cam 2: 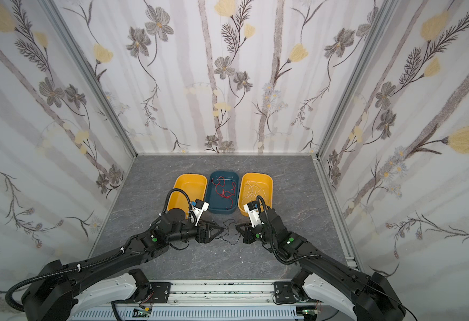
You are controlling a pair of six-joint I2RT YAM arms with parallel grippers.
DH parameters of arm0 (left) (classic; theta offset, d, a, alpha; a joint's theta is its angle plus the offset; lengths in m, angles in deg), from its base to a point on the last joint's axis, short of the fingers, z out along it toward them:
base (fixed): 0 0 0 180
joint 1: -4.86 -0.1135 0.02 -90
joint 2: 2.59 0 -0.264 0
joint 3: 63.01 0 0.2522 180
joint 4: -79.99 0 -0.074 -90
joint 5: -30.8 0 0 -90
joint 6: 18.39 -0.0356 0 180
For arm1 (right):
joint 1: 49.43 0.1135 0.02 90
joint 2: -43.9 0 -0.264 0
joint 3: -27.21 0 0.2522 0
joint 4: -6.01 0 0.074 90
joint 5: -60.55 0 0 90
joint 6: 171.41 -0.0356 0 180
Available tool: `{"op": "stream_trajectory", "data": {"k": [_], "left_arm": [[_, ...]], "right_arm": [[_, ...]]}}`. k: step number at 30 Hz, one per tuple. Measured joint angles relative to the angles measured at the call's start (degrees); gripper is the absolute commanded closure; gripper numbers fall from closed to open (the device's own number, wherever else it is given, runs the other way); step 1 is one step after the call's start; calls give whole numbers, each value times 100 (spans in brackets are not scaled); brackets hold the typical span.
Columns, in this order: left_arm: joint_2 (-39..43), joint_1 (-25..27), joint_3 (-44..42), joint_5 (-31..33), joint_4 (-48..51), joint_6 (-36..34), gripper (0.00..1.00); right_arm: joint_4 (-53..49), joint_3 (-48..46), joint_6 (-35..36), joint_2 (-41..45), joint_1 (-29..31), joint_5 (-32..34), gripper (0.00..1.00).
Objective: Untangle the cables
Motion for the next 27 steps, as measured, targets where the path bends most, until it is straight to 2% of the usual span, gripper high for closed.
{"op": "stream_trajectory", "data": {"k": [9,17,20,24,27], "left_arm": [[-234,146,111,-146,177,-876,39],[-234,177,177,-249,247,-1368,43],[-195,181,177,-249,415,-1504,49],[-48,181,157,-232,555,-1615,65],[37,181,85,-227,566,-1650,64]], "right_arm": [[299,151,190,-125,223,-476,100],[433,153,289,-133,229,-927,100],[544,153,291,-120,227,-1086,100],[588,157,289,-120,227,-1259,100],[629,157,289,-136,227,-1353,100]]}}
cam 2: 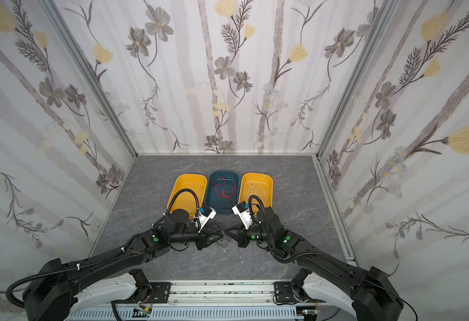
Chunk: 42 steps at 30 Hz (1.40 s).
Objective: Untangle the cables
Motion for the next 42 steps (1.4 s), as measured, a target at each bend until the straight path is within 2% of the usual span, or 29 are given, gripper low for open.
{"op": "stream_trajectory", "data": {"k": [4,9,16,22,26,31,36,40,42], "left_arm": [[197,-4,-20,-9,136,-37,53],[413,-4,-26,-109,367,-61,44],[529,-44,-92,179,695,-57,32],[1008,-291,-330,212,601,26,25],[1036,-310,-334,229,553,-140,22],[765,-315,-348,201,343,-431,23],[400,-339,-245,249,216,-767,28],[168,-343,-114,186,-22,-872,38],[94,-348,-101,127,-136,-861,49]], "right_arm": [[61,-4,-4,7,0,-66,100],[136,-35,-22,136,-26,-57,100],[90,2,52,240,-98,-55,100],[48,24,129,271,-295,-28,100],[76,55,149,188,-284,-214,100],[199,87,107,-11,-262,-544,100],[267,90,55,-74,-212,-793,100],[315,87,42,-85,-197,-870,100],[358,87,42,-92,-199,-868,100]]}}
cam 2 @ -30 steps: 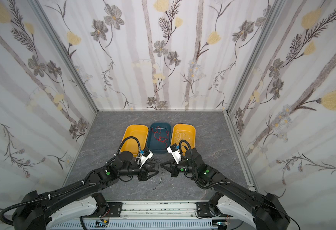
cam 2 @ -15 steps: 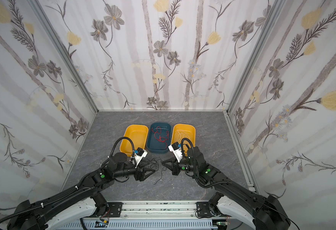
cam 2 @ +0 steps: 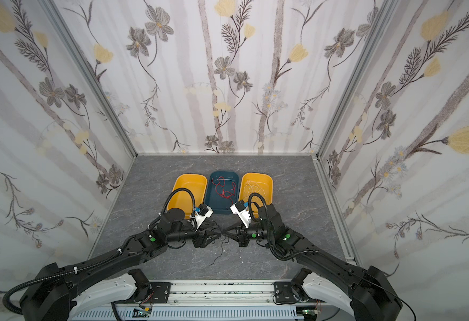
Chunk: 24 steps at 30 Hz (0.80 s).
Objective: Untangle the cables
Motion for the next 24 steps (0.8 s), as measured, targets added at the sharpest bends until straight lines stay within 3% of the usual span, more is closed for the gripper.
{"op": "stream_trajectory", "data": {"k": [2,3,12,19,24], "left_arm": [[-28,0,0,-28,-15,26,69],[-24,0,0,-33,-24,46,73],[223,-4,24,173,-44,138,89],[107,-79,304,560,55,275,100],[365,-234,389,1027,275,402,100]], "right_arm": [[66,-2,-13,-7,0,0,100],[76,-2,-46,-13,0,2,100],[173,162,9,-313,0,179,96],[238,782,199,-765,-4,496,68],[256,970,306,-717,-28,667,61]]}}
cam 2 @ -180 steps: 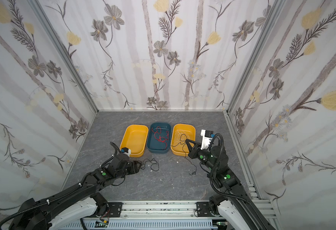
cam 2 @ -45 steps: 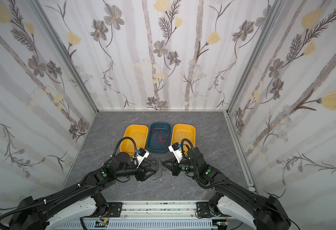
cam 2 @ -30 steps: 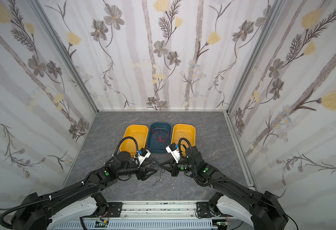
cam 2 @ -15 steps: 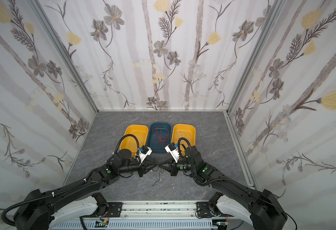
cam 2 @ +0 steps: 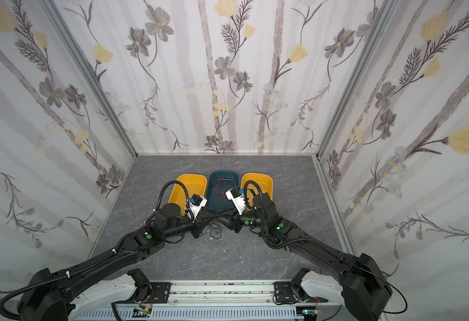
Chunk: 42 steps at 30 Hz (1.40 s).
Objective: Untangle the cables
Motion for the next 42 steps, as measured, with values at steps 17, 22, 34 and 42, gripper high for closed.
{"op": "stream_trajectory", "data": {"k": [17,22,34,42], "left_arm": [[155,-1360,1740,1602,1416,55,100],[-442,-1930,2061,1829,1652,190,100],[-2352,-2393,2577,2026,1753,903,100],[-3451,-2402,2817,1939,1698,1392,82]], "right_arm": [[-146,-212,44,671,-304,586,61],[-195,-315,-4,699,-319,619,62],[-216,-737,-94,1016,-505,874,62],[-225,-885,-153,1141,-614,962,62]]}}
